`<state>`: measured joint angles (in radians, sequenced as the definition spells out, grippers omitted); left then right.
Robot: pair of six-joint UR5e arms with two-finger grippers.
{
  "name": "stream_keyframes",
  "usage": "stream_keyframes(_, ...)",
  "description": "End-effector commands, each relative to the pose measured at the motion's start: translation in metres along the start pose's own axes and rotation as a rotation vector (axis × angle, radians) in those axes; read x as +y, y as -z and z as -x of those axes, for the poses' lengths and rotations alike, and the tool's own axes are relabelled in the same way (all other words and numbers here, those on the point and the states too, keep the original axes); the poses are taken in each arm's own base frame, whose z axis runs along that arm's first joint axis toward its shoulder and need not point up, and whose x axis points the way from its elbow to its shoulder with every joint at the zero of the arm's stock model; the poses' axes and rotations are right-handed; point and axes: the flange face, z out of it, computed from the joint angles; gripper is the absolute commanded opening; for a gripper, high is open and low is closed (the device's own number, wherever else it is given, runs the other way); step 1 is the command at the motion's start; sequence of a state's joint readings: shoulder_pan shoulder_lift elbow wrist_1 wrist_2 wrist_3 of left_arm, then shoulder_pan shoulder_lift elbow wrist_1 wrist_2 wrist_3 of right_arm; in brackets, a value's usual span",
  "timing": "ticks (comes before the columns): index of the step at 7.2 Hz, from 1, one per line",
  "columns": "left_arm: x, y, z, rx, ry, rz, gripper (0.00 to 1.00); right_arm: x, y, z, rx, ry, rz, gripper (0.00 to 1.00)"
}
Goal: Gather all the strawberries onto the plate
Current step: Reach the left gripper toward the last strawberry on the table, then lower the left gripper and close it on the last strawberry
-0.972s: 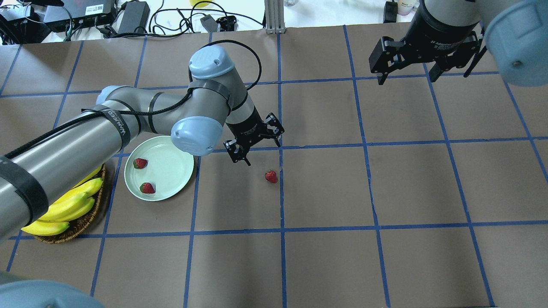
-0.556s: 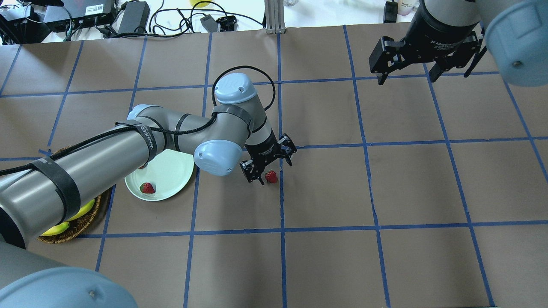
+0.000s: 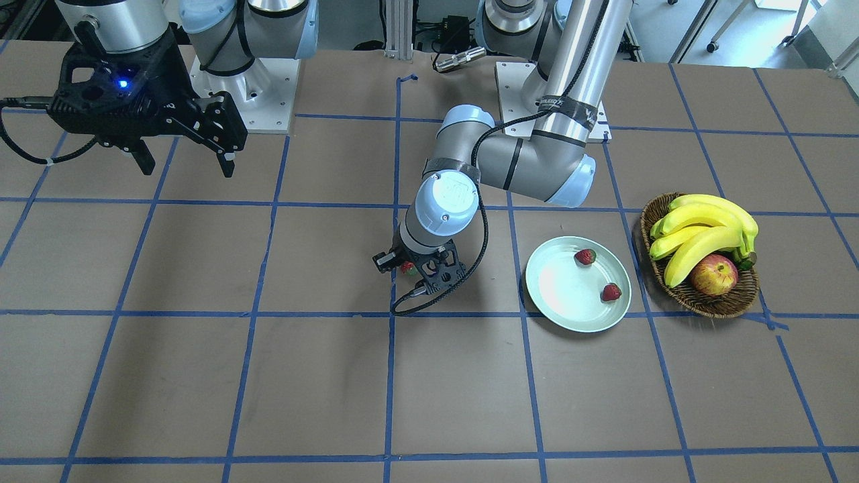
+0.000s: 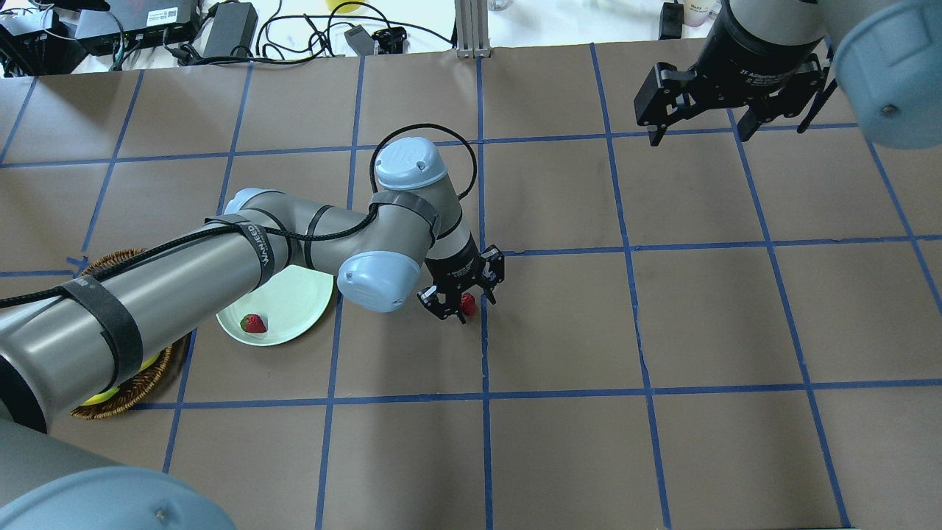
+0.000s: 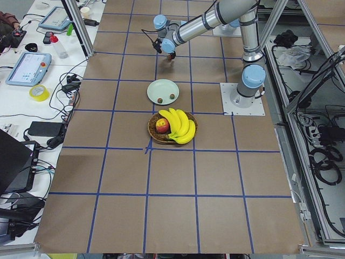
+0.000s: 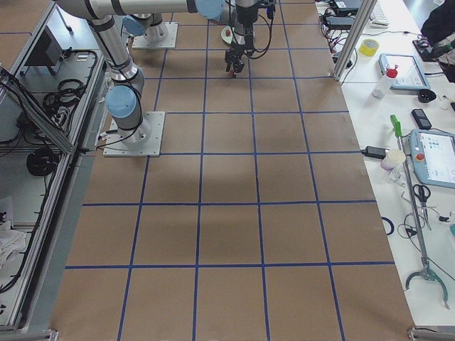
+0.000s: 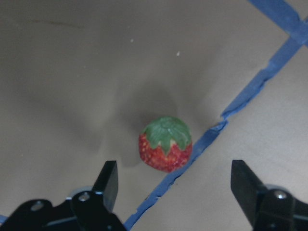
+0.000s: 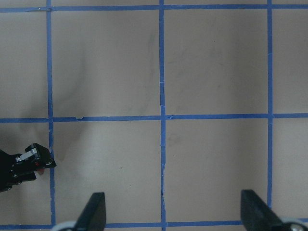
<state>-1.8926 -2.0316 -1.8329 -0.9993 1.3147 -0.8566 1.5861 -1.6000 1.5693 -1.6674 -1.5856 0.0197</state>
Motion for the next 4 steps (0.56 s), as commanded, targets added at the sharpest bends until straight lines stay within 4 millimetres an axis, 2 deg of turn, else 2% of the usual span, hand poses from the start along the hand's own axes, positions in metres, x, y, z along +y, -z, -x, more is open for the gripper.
stream_keyframes(1,-0.001,0.001,0.000,-0.002,0.005,-0.002,0.00,0.000,0.000,0.000,0.001,0.000,0.000,1.00)
stream_keyframes(2,-0.001,0.007,0.000,0.005,0.004,-0.012,0.00,0.000,0.000,0.000,0.001,0.000,0.000,1.00)
stream_keyframes(4,-0.023,0.048,0.002,0.018,0.012,-0.099,0.00,0.000,0.000,0.000,0.001,0.000,0.000,1.00)
